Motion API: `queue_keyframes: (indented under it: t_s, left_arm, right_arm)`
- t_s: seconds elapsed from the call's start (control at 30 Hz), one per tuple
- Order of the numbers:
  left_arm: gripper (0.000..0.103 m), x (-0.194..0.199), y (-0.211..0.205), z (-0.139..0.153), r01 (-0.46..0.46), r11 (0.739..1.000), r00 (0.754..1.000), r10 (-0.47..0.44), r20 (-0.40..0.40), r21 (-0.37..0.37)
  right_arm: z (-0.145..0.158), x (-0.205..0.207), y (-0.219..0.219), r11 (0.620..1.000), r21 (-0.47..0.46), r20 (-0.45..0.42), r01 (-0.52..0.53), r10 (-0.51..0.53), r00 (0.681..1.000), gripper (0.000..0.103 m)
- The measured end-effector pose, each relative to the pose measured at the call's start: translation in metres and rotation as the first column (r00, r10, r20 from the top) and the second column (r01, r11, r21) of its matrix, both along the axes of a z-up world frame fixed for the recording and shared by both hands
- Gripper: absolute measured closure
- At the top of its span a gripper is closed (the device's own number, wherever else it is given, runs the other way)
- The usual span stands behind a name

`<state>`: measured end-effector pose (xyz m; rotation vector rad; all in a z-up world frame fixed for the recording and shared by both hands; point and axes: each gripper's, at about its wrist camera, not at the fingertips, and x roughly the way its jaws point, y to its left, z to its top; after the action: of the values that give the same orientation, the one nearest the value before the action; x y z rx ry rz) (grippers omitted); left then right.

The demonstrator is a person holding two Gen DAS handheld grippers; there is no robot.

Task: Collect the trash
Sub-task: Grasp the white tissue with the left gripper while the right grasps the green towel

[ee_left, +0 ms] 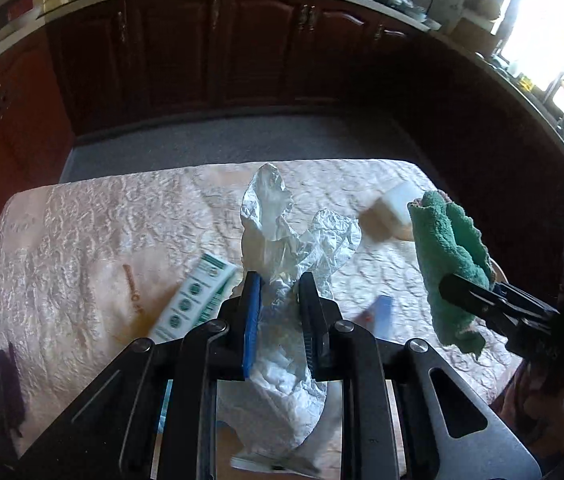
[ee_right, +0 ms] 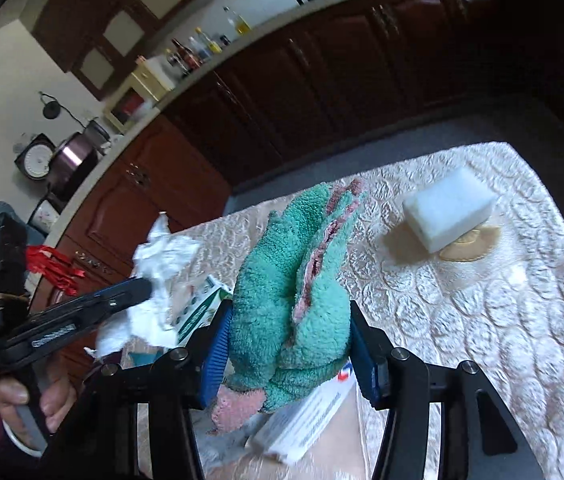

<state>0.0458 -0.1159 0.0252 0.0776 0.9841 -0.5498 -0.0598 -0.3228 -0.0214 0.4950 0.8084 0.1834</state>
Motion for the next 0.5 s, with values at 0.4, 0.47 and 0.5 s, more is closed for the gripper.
queue_keyframes:
  t_s: [0.4, 0.47, 0.5]
  left_arm:
    - [0.086, -0.062, -0.054, 0.001, 0.073, 0.997, 0.995, -0.072, 0.065, -0.002]
    - [0.086, -0.07, -0.064, 0.001, 0.083, 0.997, 0.994, -0.082, 0.069, -0.003]
    - [0.086, -0.072, -0.067, 0.0, 0.087, 0.996, 0.994, -0.086, 0.068, -0.003]
  right_arm:
    - [0.013, -0.072, -0.019, 0.995, -0.057, 0.045, 0.084, -0.081, 0.996, 0.051]
    - [0.013, -0.082, -0.022, 0.993, -0.069, 0.043, 0.098, -0.095, 0.995, 0.051]
    - [0.013, -0.086, -0.024, 0.992, -0.074, 0.043, 0.106, -0.103, 0.994, 0.051]
